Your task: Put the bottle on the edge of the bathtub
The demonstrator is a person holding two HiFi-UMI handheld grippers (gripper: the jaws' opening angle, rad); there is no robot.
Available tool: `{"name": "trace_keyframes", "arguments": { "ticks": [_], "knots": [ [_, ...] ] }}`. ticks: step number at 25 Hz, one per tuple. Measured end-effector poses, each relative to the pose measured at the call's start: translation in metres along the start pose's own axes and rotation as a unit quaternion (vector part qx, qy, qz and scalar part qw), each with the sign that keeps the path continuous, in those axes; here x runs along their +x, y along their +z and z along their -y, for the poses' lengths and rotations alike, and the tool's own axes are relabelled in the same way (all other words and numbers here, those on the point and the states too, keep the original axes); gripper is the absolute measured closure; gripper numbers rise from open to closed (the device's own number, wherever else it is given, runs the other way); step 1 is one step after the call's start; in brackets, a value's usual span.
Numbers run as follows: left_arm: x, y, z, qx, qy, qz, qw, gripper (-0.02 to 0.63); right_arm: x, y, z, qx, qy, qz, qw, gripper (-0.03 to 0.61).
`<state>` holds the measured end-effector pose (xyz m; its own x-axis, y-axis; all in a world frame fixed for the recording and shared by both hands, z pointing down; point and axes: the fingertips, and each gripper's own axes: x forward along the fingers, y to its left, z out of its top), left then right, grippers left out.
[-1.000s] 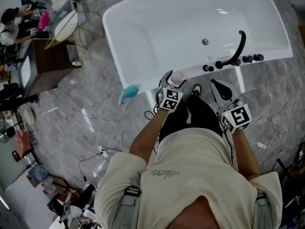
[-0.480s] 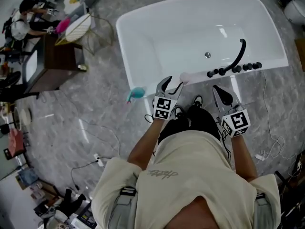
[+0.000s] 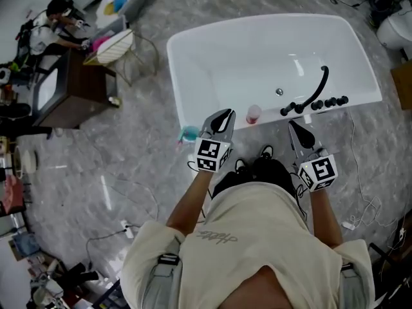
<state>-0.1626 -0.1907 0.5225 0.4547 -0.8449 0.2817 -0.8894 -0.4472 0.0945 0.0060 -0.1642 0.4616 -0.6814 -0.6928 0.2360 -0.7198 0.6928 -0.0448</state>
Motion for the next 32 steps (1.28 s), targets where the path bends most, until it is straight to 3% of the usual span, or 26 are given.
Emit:
{"name": "trace_keyframes", "arguments": {
  "ticks": [6,16,20,27,32],
  "knots": [
    [-0.023,0.057,0.013,0.017,-0.01,0.039,0.9991,0.597,-0.015,0.043,-0.003,0.009,0.0,0.051,0.999,0.577],
    [-0.015,0.107,0.032,0.063,0.003,0.044,0.997,0.597,-0.031,0.071,0.023,-0.013,0.003,0.091,0.996,0.577],
    [-0.011,0.11,0.044,0.045,-0.012,0.044,0.998,0.597,-0.034,0.066,0.036,-0.024,-0.003,0.078,0.997,0.577],
    [-0.009,0.105,0.043,0.04,-0.001,0.021,0.999,0.596,-0.032,0.069,0.037,-0.054,0.006,0.077,0.996,0.577],
    [-0.009,0.097,0.043,-0.016,-0.011,0.025,0.9995,0.589,-0.035,0.066,0.038,-0.048,0.017,0.076,0.996,0.577]
  ]
}}
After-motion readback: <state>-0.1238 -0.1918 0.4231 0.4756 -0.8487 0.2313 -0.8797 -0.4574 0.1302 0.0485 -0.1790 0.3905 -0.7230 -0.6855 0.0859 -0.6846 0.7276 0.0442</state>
